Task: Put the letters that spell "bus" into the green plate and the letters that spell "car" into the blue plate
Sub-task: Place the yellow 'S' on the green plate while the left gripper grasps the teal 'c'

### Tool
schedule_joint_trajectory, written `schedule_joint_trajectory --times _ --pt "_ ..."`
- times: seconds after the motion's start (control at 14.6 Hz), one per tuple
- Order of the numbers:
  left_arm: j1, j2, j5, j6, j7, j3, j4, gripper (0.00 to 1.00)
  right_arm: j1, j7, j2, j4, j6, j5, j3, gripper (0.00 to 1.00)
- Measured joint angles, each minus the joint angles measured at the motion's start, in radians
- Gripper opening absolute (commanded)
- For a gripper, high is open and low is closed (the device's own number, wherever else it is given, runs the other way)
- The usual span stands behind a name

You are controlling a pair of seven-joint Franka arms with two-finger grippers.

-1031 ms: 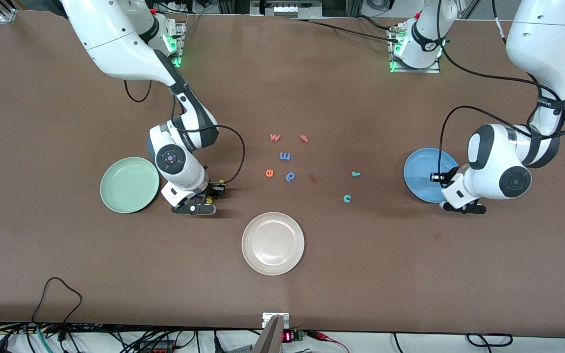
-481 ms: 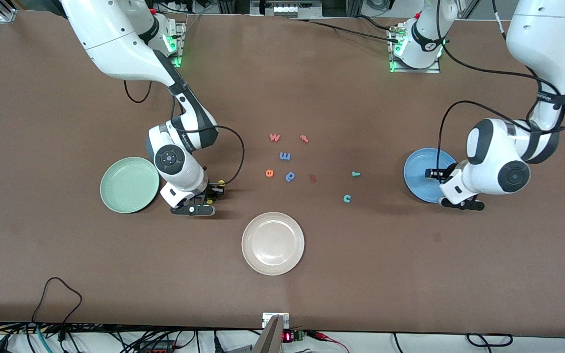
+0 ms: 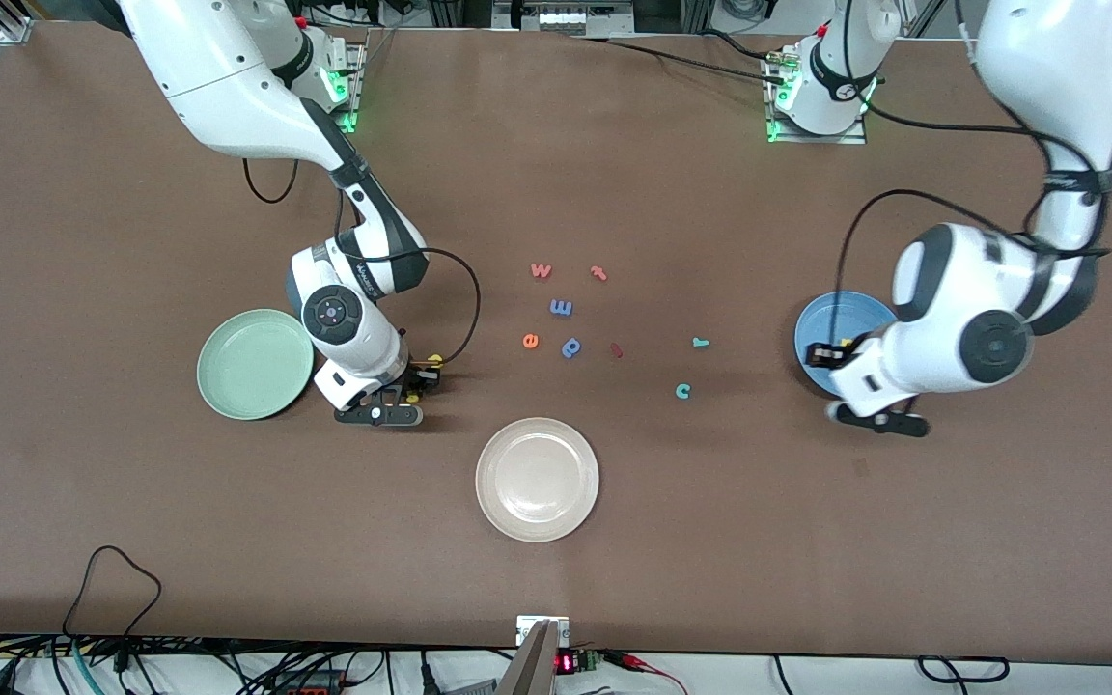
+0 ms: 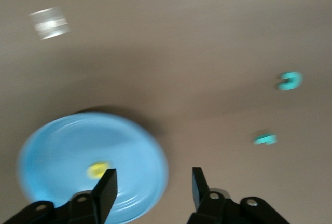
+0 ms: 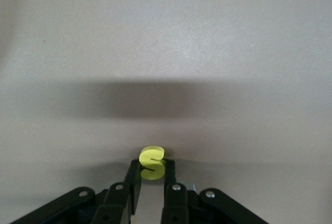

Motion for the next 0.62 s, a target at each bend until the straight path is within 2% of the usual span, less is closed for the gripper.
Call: schedule_joint_trajectory --times 0.14,0.27,0.62 --pt "-0.071 0.082 -0.035 0.015 -0.011 -0.002 0.08 0.54 -0.004 -0.027 -0.007 0.009 -0.015 -0.007 -0.018 0.0" --pt "-0.14 0.155 -0.048 0.056 -0.051 -0.002 0.136 0.54 -0.027 -0.07 -0.039 0.02 -0.108 -0.011 -0.028 0.0" --pt "-0.21 0.243 -0.048 0.191 -0.123 -0.001 0.157 0.52 -0.146 -0.237 -0.18 0.014 -0.42 -0.012 -0.031 0.0"
